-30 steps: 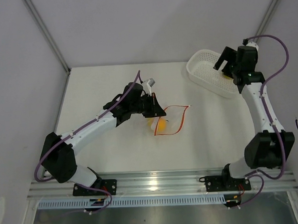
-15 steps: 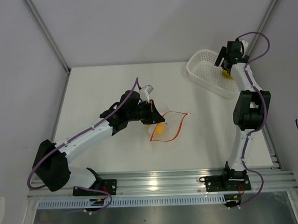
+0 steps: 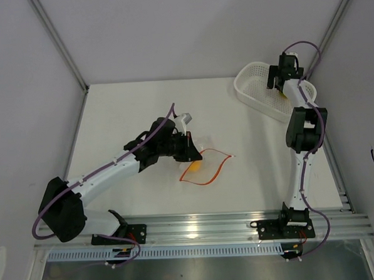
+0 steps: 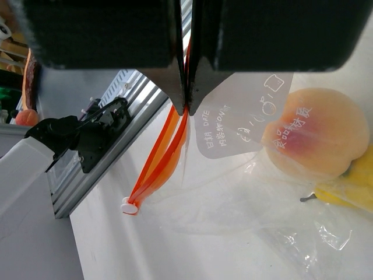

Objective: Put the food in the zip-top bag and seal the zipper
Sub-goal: Pick up the fake fruit from the bin.

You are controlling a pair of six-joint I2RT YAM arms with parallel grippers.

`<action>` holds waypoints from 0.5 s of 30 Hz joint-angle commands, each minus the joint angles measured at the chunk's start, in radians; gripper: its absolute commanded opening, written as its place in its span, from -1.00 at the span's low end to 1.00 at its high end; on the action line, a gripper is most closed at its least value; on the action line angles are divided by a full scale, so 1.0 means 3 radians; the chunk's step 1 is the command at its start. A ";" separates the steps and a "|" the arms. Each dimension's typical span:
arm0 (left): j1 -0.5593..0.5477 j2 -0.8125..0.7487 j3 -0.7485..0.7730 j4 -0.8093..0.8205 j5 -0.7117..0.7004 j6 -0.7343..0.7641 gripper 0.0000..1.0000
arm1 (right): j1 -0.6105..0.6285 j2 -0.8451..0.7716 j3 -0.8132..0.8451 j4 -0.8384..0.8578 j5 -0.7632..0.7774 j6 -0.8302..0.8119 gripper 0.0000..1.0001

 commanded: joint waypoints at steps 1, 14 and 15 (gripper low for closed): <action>-0.0007 -0.0206 0.0153 -0.0117 0.0056 0.0171 -0.99 | 0.0046 0.0021 0.0201 0.0160 0.0231 -0.0609 0.99; 0.0003 -0.0109 0.0276 -0.0424 0.0138 0.0355 -0.99 | 0.0087 0.0271 0.0191 0.0145 0.0293 -0.1444 0.99; 0.0003 -0.0109 0.0271 -0.0419 0.0148 0.0350 -0.99 | 0.0087 0.0307 0.0216 0.0139 0.0329 -0.1449 0.99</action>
